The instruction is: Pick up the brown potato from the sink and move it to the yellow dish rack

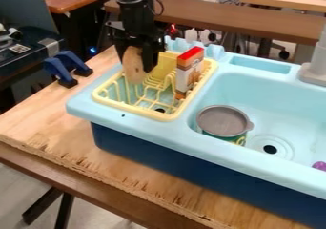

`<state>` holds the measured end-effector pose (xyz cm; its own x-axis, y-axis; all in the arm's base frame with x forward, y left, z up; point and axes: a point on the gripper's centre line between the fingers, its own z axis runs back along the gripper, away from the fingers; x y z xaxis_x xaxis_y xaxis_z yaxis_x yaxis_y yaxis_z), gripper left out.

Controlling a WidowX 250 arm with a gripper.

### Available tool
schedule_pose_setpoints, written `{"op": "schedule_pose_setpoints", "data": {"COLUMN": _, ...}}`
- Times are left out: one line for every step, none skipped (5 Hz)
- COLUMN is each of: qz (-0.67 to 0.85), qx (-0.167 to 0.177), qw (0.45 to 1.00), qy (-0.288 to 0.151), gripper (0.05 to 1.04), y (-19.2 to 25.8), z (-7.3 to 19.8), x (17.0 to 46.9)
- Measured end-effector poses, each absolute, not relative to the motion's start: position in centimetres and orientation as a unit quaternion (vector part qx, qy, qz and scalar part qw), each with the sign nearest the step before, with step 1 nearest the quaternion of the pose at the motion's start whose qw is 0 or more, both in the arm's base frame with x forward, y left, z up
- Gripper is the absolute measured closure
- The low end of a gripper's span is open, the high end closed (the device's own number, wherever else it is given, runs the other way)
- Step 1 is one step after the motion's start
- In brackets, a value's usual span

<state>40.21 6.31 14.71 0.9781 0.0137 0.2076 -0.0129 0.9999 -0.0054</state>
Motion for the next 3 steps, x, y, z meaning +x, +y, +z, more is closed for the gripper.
{"op": "schedule_pose_setpoints", "data": {"qz": 0.007, "qx": -0.01, "qw": 0.994, "qy": -0.104, "gripper": 0.338, "y": 5.97, "z": 14.54, "x": 40.38}}
{"op": "schedule_pose_setpoints", "data": {"qz": 0.005, "qx": -0.009, "qw": 0.994, "qy": -0.11, "gripper": 0.11, "y": 5.69, "z": 14.6, "x": 40.43}}
{"op": "schedule_pose_setpoints", "data": {"qz": 0.004, "qx": -0.006, "qw": 0.992, "qy": -0.123, "gripper": 0.095, "y": 5.66, "z": 14.71, "x": 40.14}}
